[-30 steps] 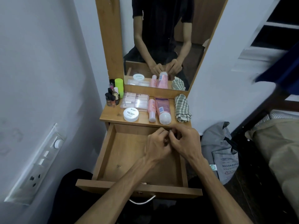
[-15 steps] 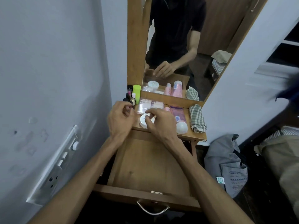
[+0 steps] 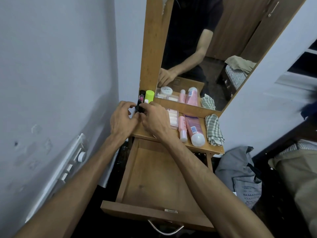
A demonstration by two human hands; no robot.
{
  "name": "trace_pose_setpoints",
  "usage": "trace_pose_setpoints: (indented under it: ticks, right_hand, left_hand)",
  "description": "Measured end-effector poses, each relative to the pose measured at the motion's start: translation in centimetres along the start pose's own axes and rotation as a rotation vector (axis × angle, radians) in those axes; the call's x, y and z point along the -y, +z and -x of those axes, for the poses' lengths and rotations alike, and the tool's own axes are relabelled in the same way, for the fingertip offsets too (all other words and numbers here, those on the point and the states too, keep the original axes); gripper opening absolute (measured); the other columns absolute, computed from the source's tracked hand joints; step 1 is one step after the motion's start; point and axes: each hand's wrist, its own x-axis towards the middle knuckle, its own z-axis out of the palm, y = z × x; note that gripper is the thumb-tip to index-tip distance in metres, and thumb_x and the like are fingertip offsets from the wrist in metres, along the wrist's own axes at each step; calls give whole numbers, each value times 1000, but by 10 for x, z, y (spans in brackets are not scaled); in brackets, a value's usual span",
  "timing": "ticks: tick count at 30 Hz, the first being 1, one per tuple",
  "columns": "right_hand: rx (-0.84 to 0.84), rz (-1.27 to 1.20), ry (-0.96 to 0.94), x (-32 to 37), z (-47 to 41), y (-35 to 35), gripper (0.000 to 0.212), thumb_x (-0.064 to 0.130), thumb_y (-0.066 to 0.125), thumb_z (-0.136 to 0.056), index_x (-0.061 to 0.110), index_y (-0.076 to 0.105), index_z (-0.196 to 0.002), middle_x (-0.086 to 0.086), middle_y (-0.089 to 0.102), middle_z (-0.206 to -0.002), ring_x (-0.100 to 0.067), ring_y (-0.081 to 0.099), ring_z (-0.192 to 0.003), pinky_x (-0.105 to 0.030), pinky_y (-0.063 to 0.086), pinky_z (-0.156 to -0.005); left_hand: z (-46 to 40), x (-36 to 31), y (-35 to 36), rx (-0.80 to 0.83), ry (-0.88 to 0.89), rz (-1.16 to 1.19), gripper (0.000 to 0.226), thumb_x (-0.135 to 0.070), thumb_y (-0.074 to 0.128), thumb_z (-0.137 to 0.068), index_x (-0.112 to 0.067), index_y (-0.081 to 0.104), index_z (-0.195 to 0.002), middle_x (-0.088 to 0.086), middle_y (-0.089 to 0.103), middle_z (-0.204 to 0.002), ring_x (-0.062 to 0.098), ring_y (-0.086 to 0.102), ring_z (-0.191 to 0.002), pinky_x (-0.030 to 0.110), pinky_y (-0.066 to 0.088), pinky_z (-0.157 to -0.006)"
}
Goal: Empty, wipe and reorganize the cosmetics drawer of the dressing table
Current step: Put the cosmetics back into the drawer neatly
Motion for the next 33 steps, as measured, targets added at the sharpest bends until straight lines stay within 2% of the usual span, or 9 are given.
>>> trace_pose_setpoints:
  ticks: [3,8,12,17,19,22,27,31,33]
  right_hand:
    - [-6,-1,-5,0,0,1,30,23,64,-93,19,71,-122,-7,71,-107,-28,65,-95,-31,38,-67]
    - [-28,-24,30,-1,0,-1,37,22,63,-88,17,67,-124,-8,72,-102,-30,66,-92,-34,44,-68]
    - [-42,-45,42,-4,0,-3,41,18,59,-84,20,71,-123,-8,72,-99,-31,66,-88,-39,52,-69]
    - [63,67,-41,-12,-7,-9,47,21,60,-88,26,65,-135,-12,69,-113,-35,65,-95,-36,40,-68]
    - [112,113,-65,-14,-10,-11,47,24,61,-91,26,62,-138,-11,67,-118,-35,65,-98,-35,40,-69]
    - [120,128,-64,-16,-13,-15,42,26,65,-90,24,64,-132,-8,66,-117,-33,65,-98,-37,43,-70]
    - [87,146,-52,-24,-12,-17,31,23,73,-84,19,68,-114,-5,66,-112,-31,64,-93,-35,40,-65]
    - [53,150,-29,-29,-7,-22,23,27,76,-81,17,69,-100,1,69,-107,-28,66,-91,-37,50,-68]
    - [10,125,-25,-31,-1,-29,20,31,75,-82,17,70,-96,3,70,-103,-26,65,-87,-37,51,-67]
  left_hand:
    - [2,0,-1,-11,-10,3,29,-30,72,-88,-20,66,-114,-6,67,-113,8,58,-83,25,43,-70]
    - [4,-5,0,-35,-71,46,27,-29,73,-85,-22,66,-110,-11,69,-102,7,59,-81,25,42,-69]
    - [5,-5,3,-13,-36,60,36,-27,75,-83,-22,65,-118,-12,65,-102,9,59,-84,26,44,-72]
    - [4,-2,5,-16,4,47,28,-26,73,-84,-21,70,-112,-5,67,-104,11,59,-83,34,55,-74]
    - [6,1,6,-22,15,65,28,-27,74,-83,-21,70,-111,-5,67,-103,10,59,-83,37,57,-75]
    - [11,5,6,-35,48,99,28,-29,76,-81,-21,71,-108,-6,67,-100,10,60,-84,38,58,-73]
    - [21,6,6,-93,57,154,26,-25,81,-78,-21,72,-102,-8,67,-94,8,62,-82,37,58,-70]
    - [35,-2,4,-119,71,189,28,-18,80,-77,-18,73,-105,-5,67,-94,7,61,-80,34,58,-69]
    - [45,-9,2,-130,106,213,28,-12,80,-76,-15,74,-104,-3,67,-92,6,61,-78,30,56,-67]
